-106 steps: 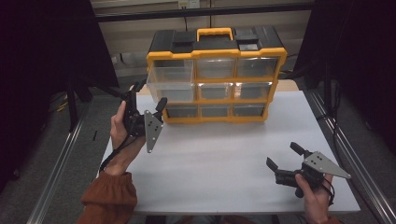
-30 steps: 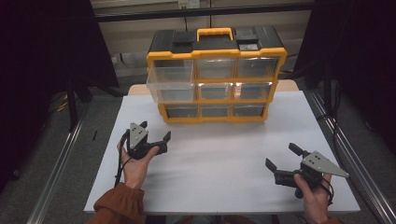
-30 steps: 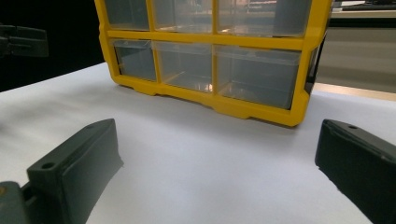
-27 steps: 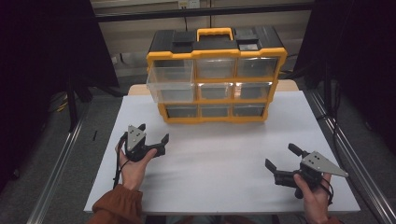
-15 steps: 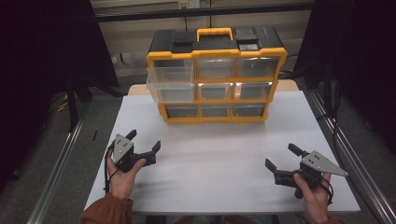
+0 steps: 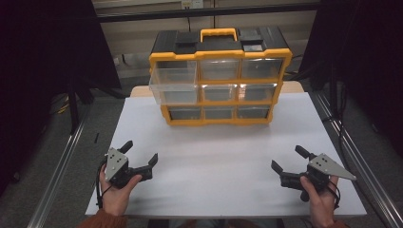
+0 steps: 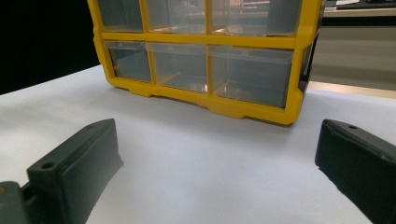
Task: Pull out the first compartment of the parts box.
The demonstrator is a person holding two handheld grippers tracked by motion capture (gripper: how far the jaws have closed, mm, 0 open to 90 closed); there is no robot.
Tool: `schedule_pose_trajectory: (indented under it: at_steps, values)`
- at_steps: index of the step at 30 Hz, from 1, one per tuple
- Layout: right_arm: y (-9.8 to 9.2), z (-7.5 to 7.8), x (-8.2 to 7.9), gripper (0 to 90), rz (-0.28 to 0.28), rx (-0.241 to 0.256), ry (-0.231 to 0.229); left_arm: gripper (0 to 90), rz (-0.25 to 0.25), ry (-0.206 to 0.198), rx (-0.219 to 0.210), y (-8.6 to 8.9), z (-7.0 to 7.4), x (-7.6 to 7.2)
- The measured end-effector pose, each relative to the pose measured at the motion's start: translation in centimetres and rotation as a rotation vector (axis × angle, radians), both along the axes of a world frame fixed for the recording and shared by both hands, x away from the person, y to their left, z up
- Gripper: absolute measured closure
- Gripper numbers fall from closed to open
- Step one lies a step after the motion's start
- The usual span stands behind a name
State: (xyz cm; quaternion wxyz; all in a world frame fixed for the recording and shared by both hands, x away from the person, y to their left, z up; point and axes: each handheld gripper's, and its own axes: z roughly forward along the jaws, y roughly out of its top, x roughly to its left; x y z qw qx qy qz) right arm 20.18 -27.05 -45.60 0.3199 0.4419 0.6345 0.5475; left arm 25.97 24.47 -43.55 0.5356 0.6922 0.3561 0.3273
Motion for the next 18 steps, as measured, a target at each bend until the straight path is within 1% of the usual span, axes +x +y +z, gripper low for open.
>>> schedule_pose_trajectory:
  at_steps: [3, 5, 6, 7, 8, 9, 10, 11, 12, 13, 14, 16, 17, 18]
  values:
    - [0.0, 0.0, 0.0, 0.0, -0.004, 0.0, -0.007, 4.1, 0.013, 0.003, -0.018, 0.6, 0.0, -0.9]
    - [0.0, 0.0, 0.0, 0.0, -0.002, -0.003, -0.005, 4.1, 0.017, 0.012, -0.021, 0.9, -0.1, -1.4]
    - [0.0, 0.0, 0.0, 0.0, -0.002, -0.003, -0.005, 4.1, 0.011, 0.018, -0.003, 1.1, -0.2, -1.6]
    - [0.1, 0.0, 0.0, 0.0, -0.003, -0.007, -0.007, 4.4, 0.031, 0.026, -0.004, 1.2, -0.3, -1.7]
    - [0.1, 0.0, 0.0, 0.0, -0.001, -0.007, -0.004, 4.7, 0.037, 0.04, 0.002, 1.5, -0.3, -1.8]
    - [0.1, 0.0, 0.0, 0.0, 0.002, -0.007, -0.004, 4.7, 0.039, 0.038, 0.003, 1.7, -0.3, -1.9]
    - [0.2, 0.0, 0.0, 0.0, -0.004, -0.008, -0.005, 4.7, 0.036, 0.028, -0.003, 1.9, -0.3, -2.0]
    - [0.2, 0.0, 0.0, 0.0, -0.004, -0.008, -0.006, 4.6, 0.035, 0.029, -0.011, 2.1, -0.3, -2.1]
    - [0.2, 0.0, 0.0, 0.0, -0.006, -0.008, -0.006, 4.7, 0.046, 0.035, -0.028, 2.3, -0.4, -2.3]
    - [0.2, 0.0, 0.0, 0.0, -0.005, -0.007, -0.005, 4.6, 0.05, 0.041, -0.03, 2.7, -0.5, -2.5]
    - [0.2, 0.0, 0.0, 0.0, -0.001, -0.007, -0.002, 4.6, 0.064, 0.038, -0.024, 2.9, -0.6, -2.6]
    - [0.1, -0.1, 0.0, 0.0, -0.003, -0.005, -0.002, 4.6, 0.076, 0.06, -0.05, 3.0, -1.0, -2.3]
    - [0.1, 0.0, 0.0, 0.0, -0.003, -0.007, -0.004, 4.6, 0.077, 0.074, -0.066, 2.9, -1.0, -2.2]
    - [0.1, 0.0, 0.0, 0.0, 0.0, -0.009, -0.004, 4.6, 0.07, 0.057, -0.062, 2.9, -0.9, -2.2]
